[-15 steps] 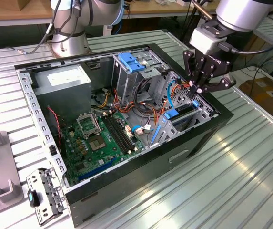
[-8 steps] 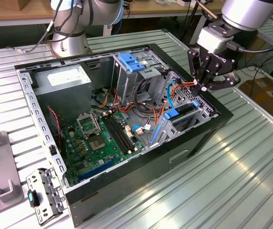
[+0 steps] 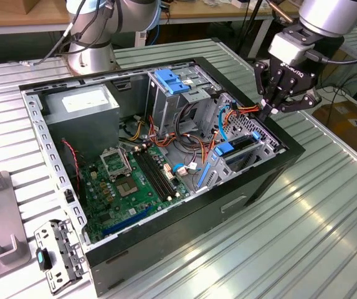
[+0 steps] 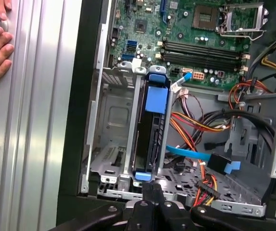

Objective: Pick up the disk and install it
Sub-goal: 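Insert the first disk wire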

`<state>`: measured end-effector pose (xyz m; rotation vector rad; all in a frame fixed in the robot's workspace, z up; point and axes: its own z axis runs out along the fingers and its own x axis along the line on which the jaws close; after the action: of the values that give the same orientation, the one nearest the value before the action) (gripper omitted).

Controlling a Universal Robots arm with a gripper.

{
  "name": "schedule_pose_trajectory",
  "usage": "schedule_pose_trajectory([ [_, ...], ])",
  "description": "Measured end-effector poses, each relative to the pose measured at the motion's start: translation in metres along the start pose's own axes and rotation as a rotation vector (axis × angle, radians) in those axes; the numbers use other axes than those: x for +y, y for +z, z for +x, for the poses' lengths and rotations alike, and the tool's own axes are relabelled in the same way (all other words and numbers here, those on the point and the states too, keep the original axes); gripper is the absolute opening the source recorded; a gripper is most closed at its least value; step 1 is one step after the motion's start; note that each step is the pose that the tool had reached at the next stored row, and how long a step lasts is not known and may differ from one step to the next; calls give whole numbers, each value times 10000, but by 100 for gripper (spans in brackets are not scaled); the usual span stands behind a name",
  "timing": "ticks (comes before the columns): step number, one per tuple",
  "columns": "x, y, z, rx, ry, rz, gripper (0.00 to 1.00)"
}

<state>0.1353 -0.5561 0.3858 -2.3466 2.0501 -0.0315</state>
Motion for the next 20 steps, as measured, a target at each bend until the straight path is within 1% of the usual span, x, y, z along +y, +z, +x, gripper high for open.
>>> schedule_pose_trajectory([
  [2, -11, 0, -47, 15, -19, -2, 11],
  [5, -13, -4, -56, 8, -250, -3, 11],
  [7, -13, -5, -56, -3, -547, -3, 11],
  [9, -13, -6, -57, -14, -982, -3, 11],
  [11, -13, -6, -57, -25, -1316, -4, 11],
  [12, -14, -6, -57, -29, -1424, -3, 11],
  [14, -14, -5, -57, -33, -1510, -3, 11],
  [20, -15, -6, -58, -32, -1530, -3, 11],
])
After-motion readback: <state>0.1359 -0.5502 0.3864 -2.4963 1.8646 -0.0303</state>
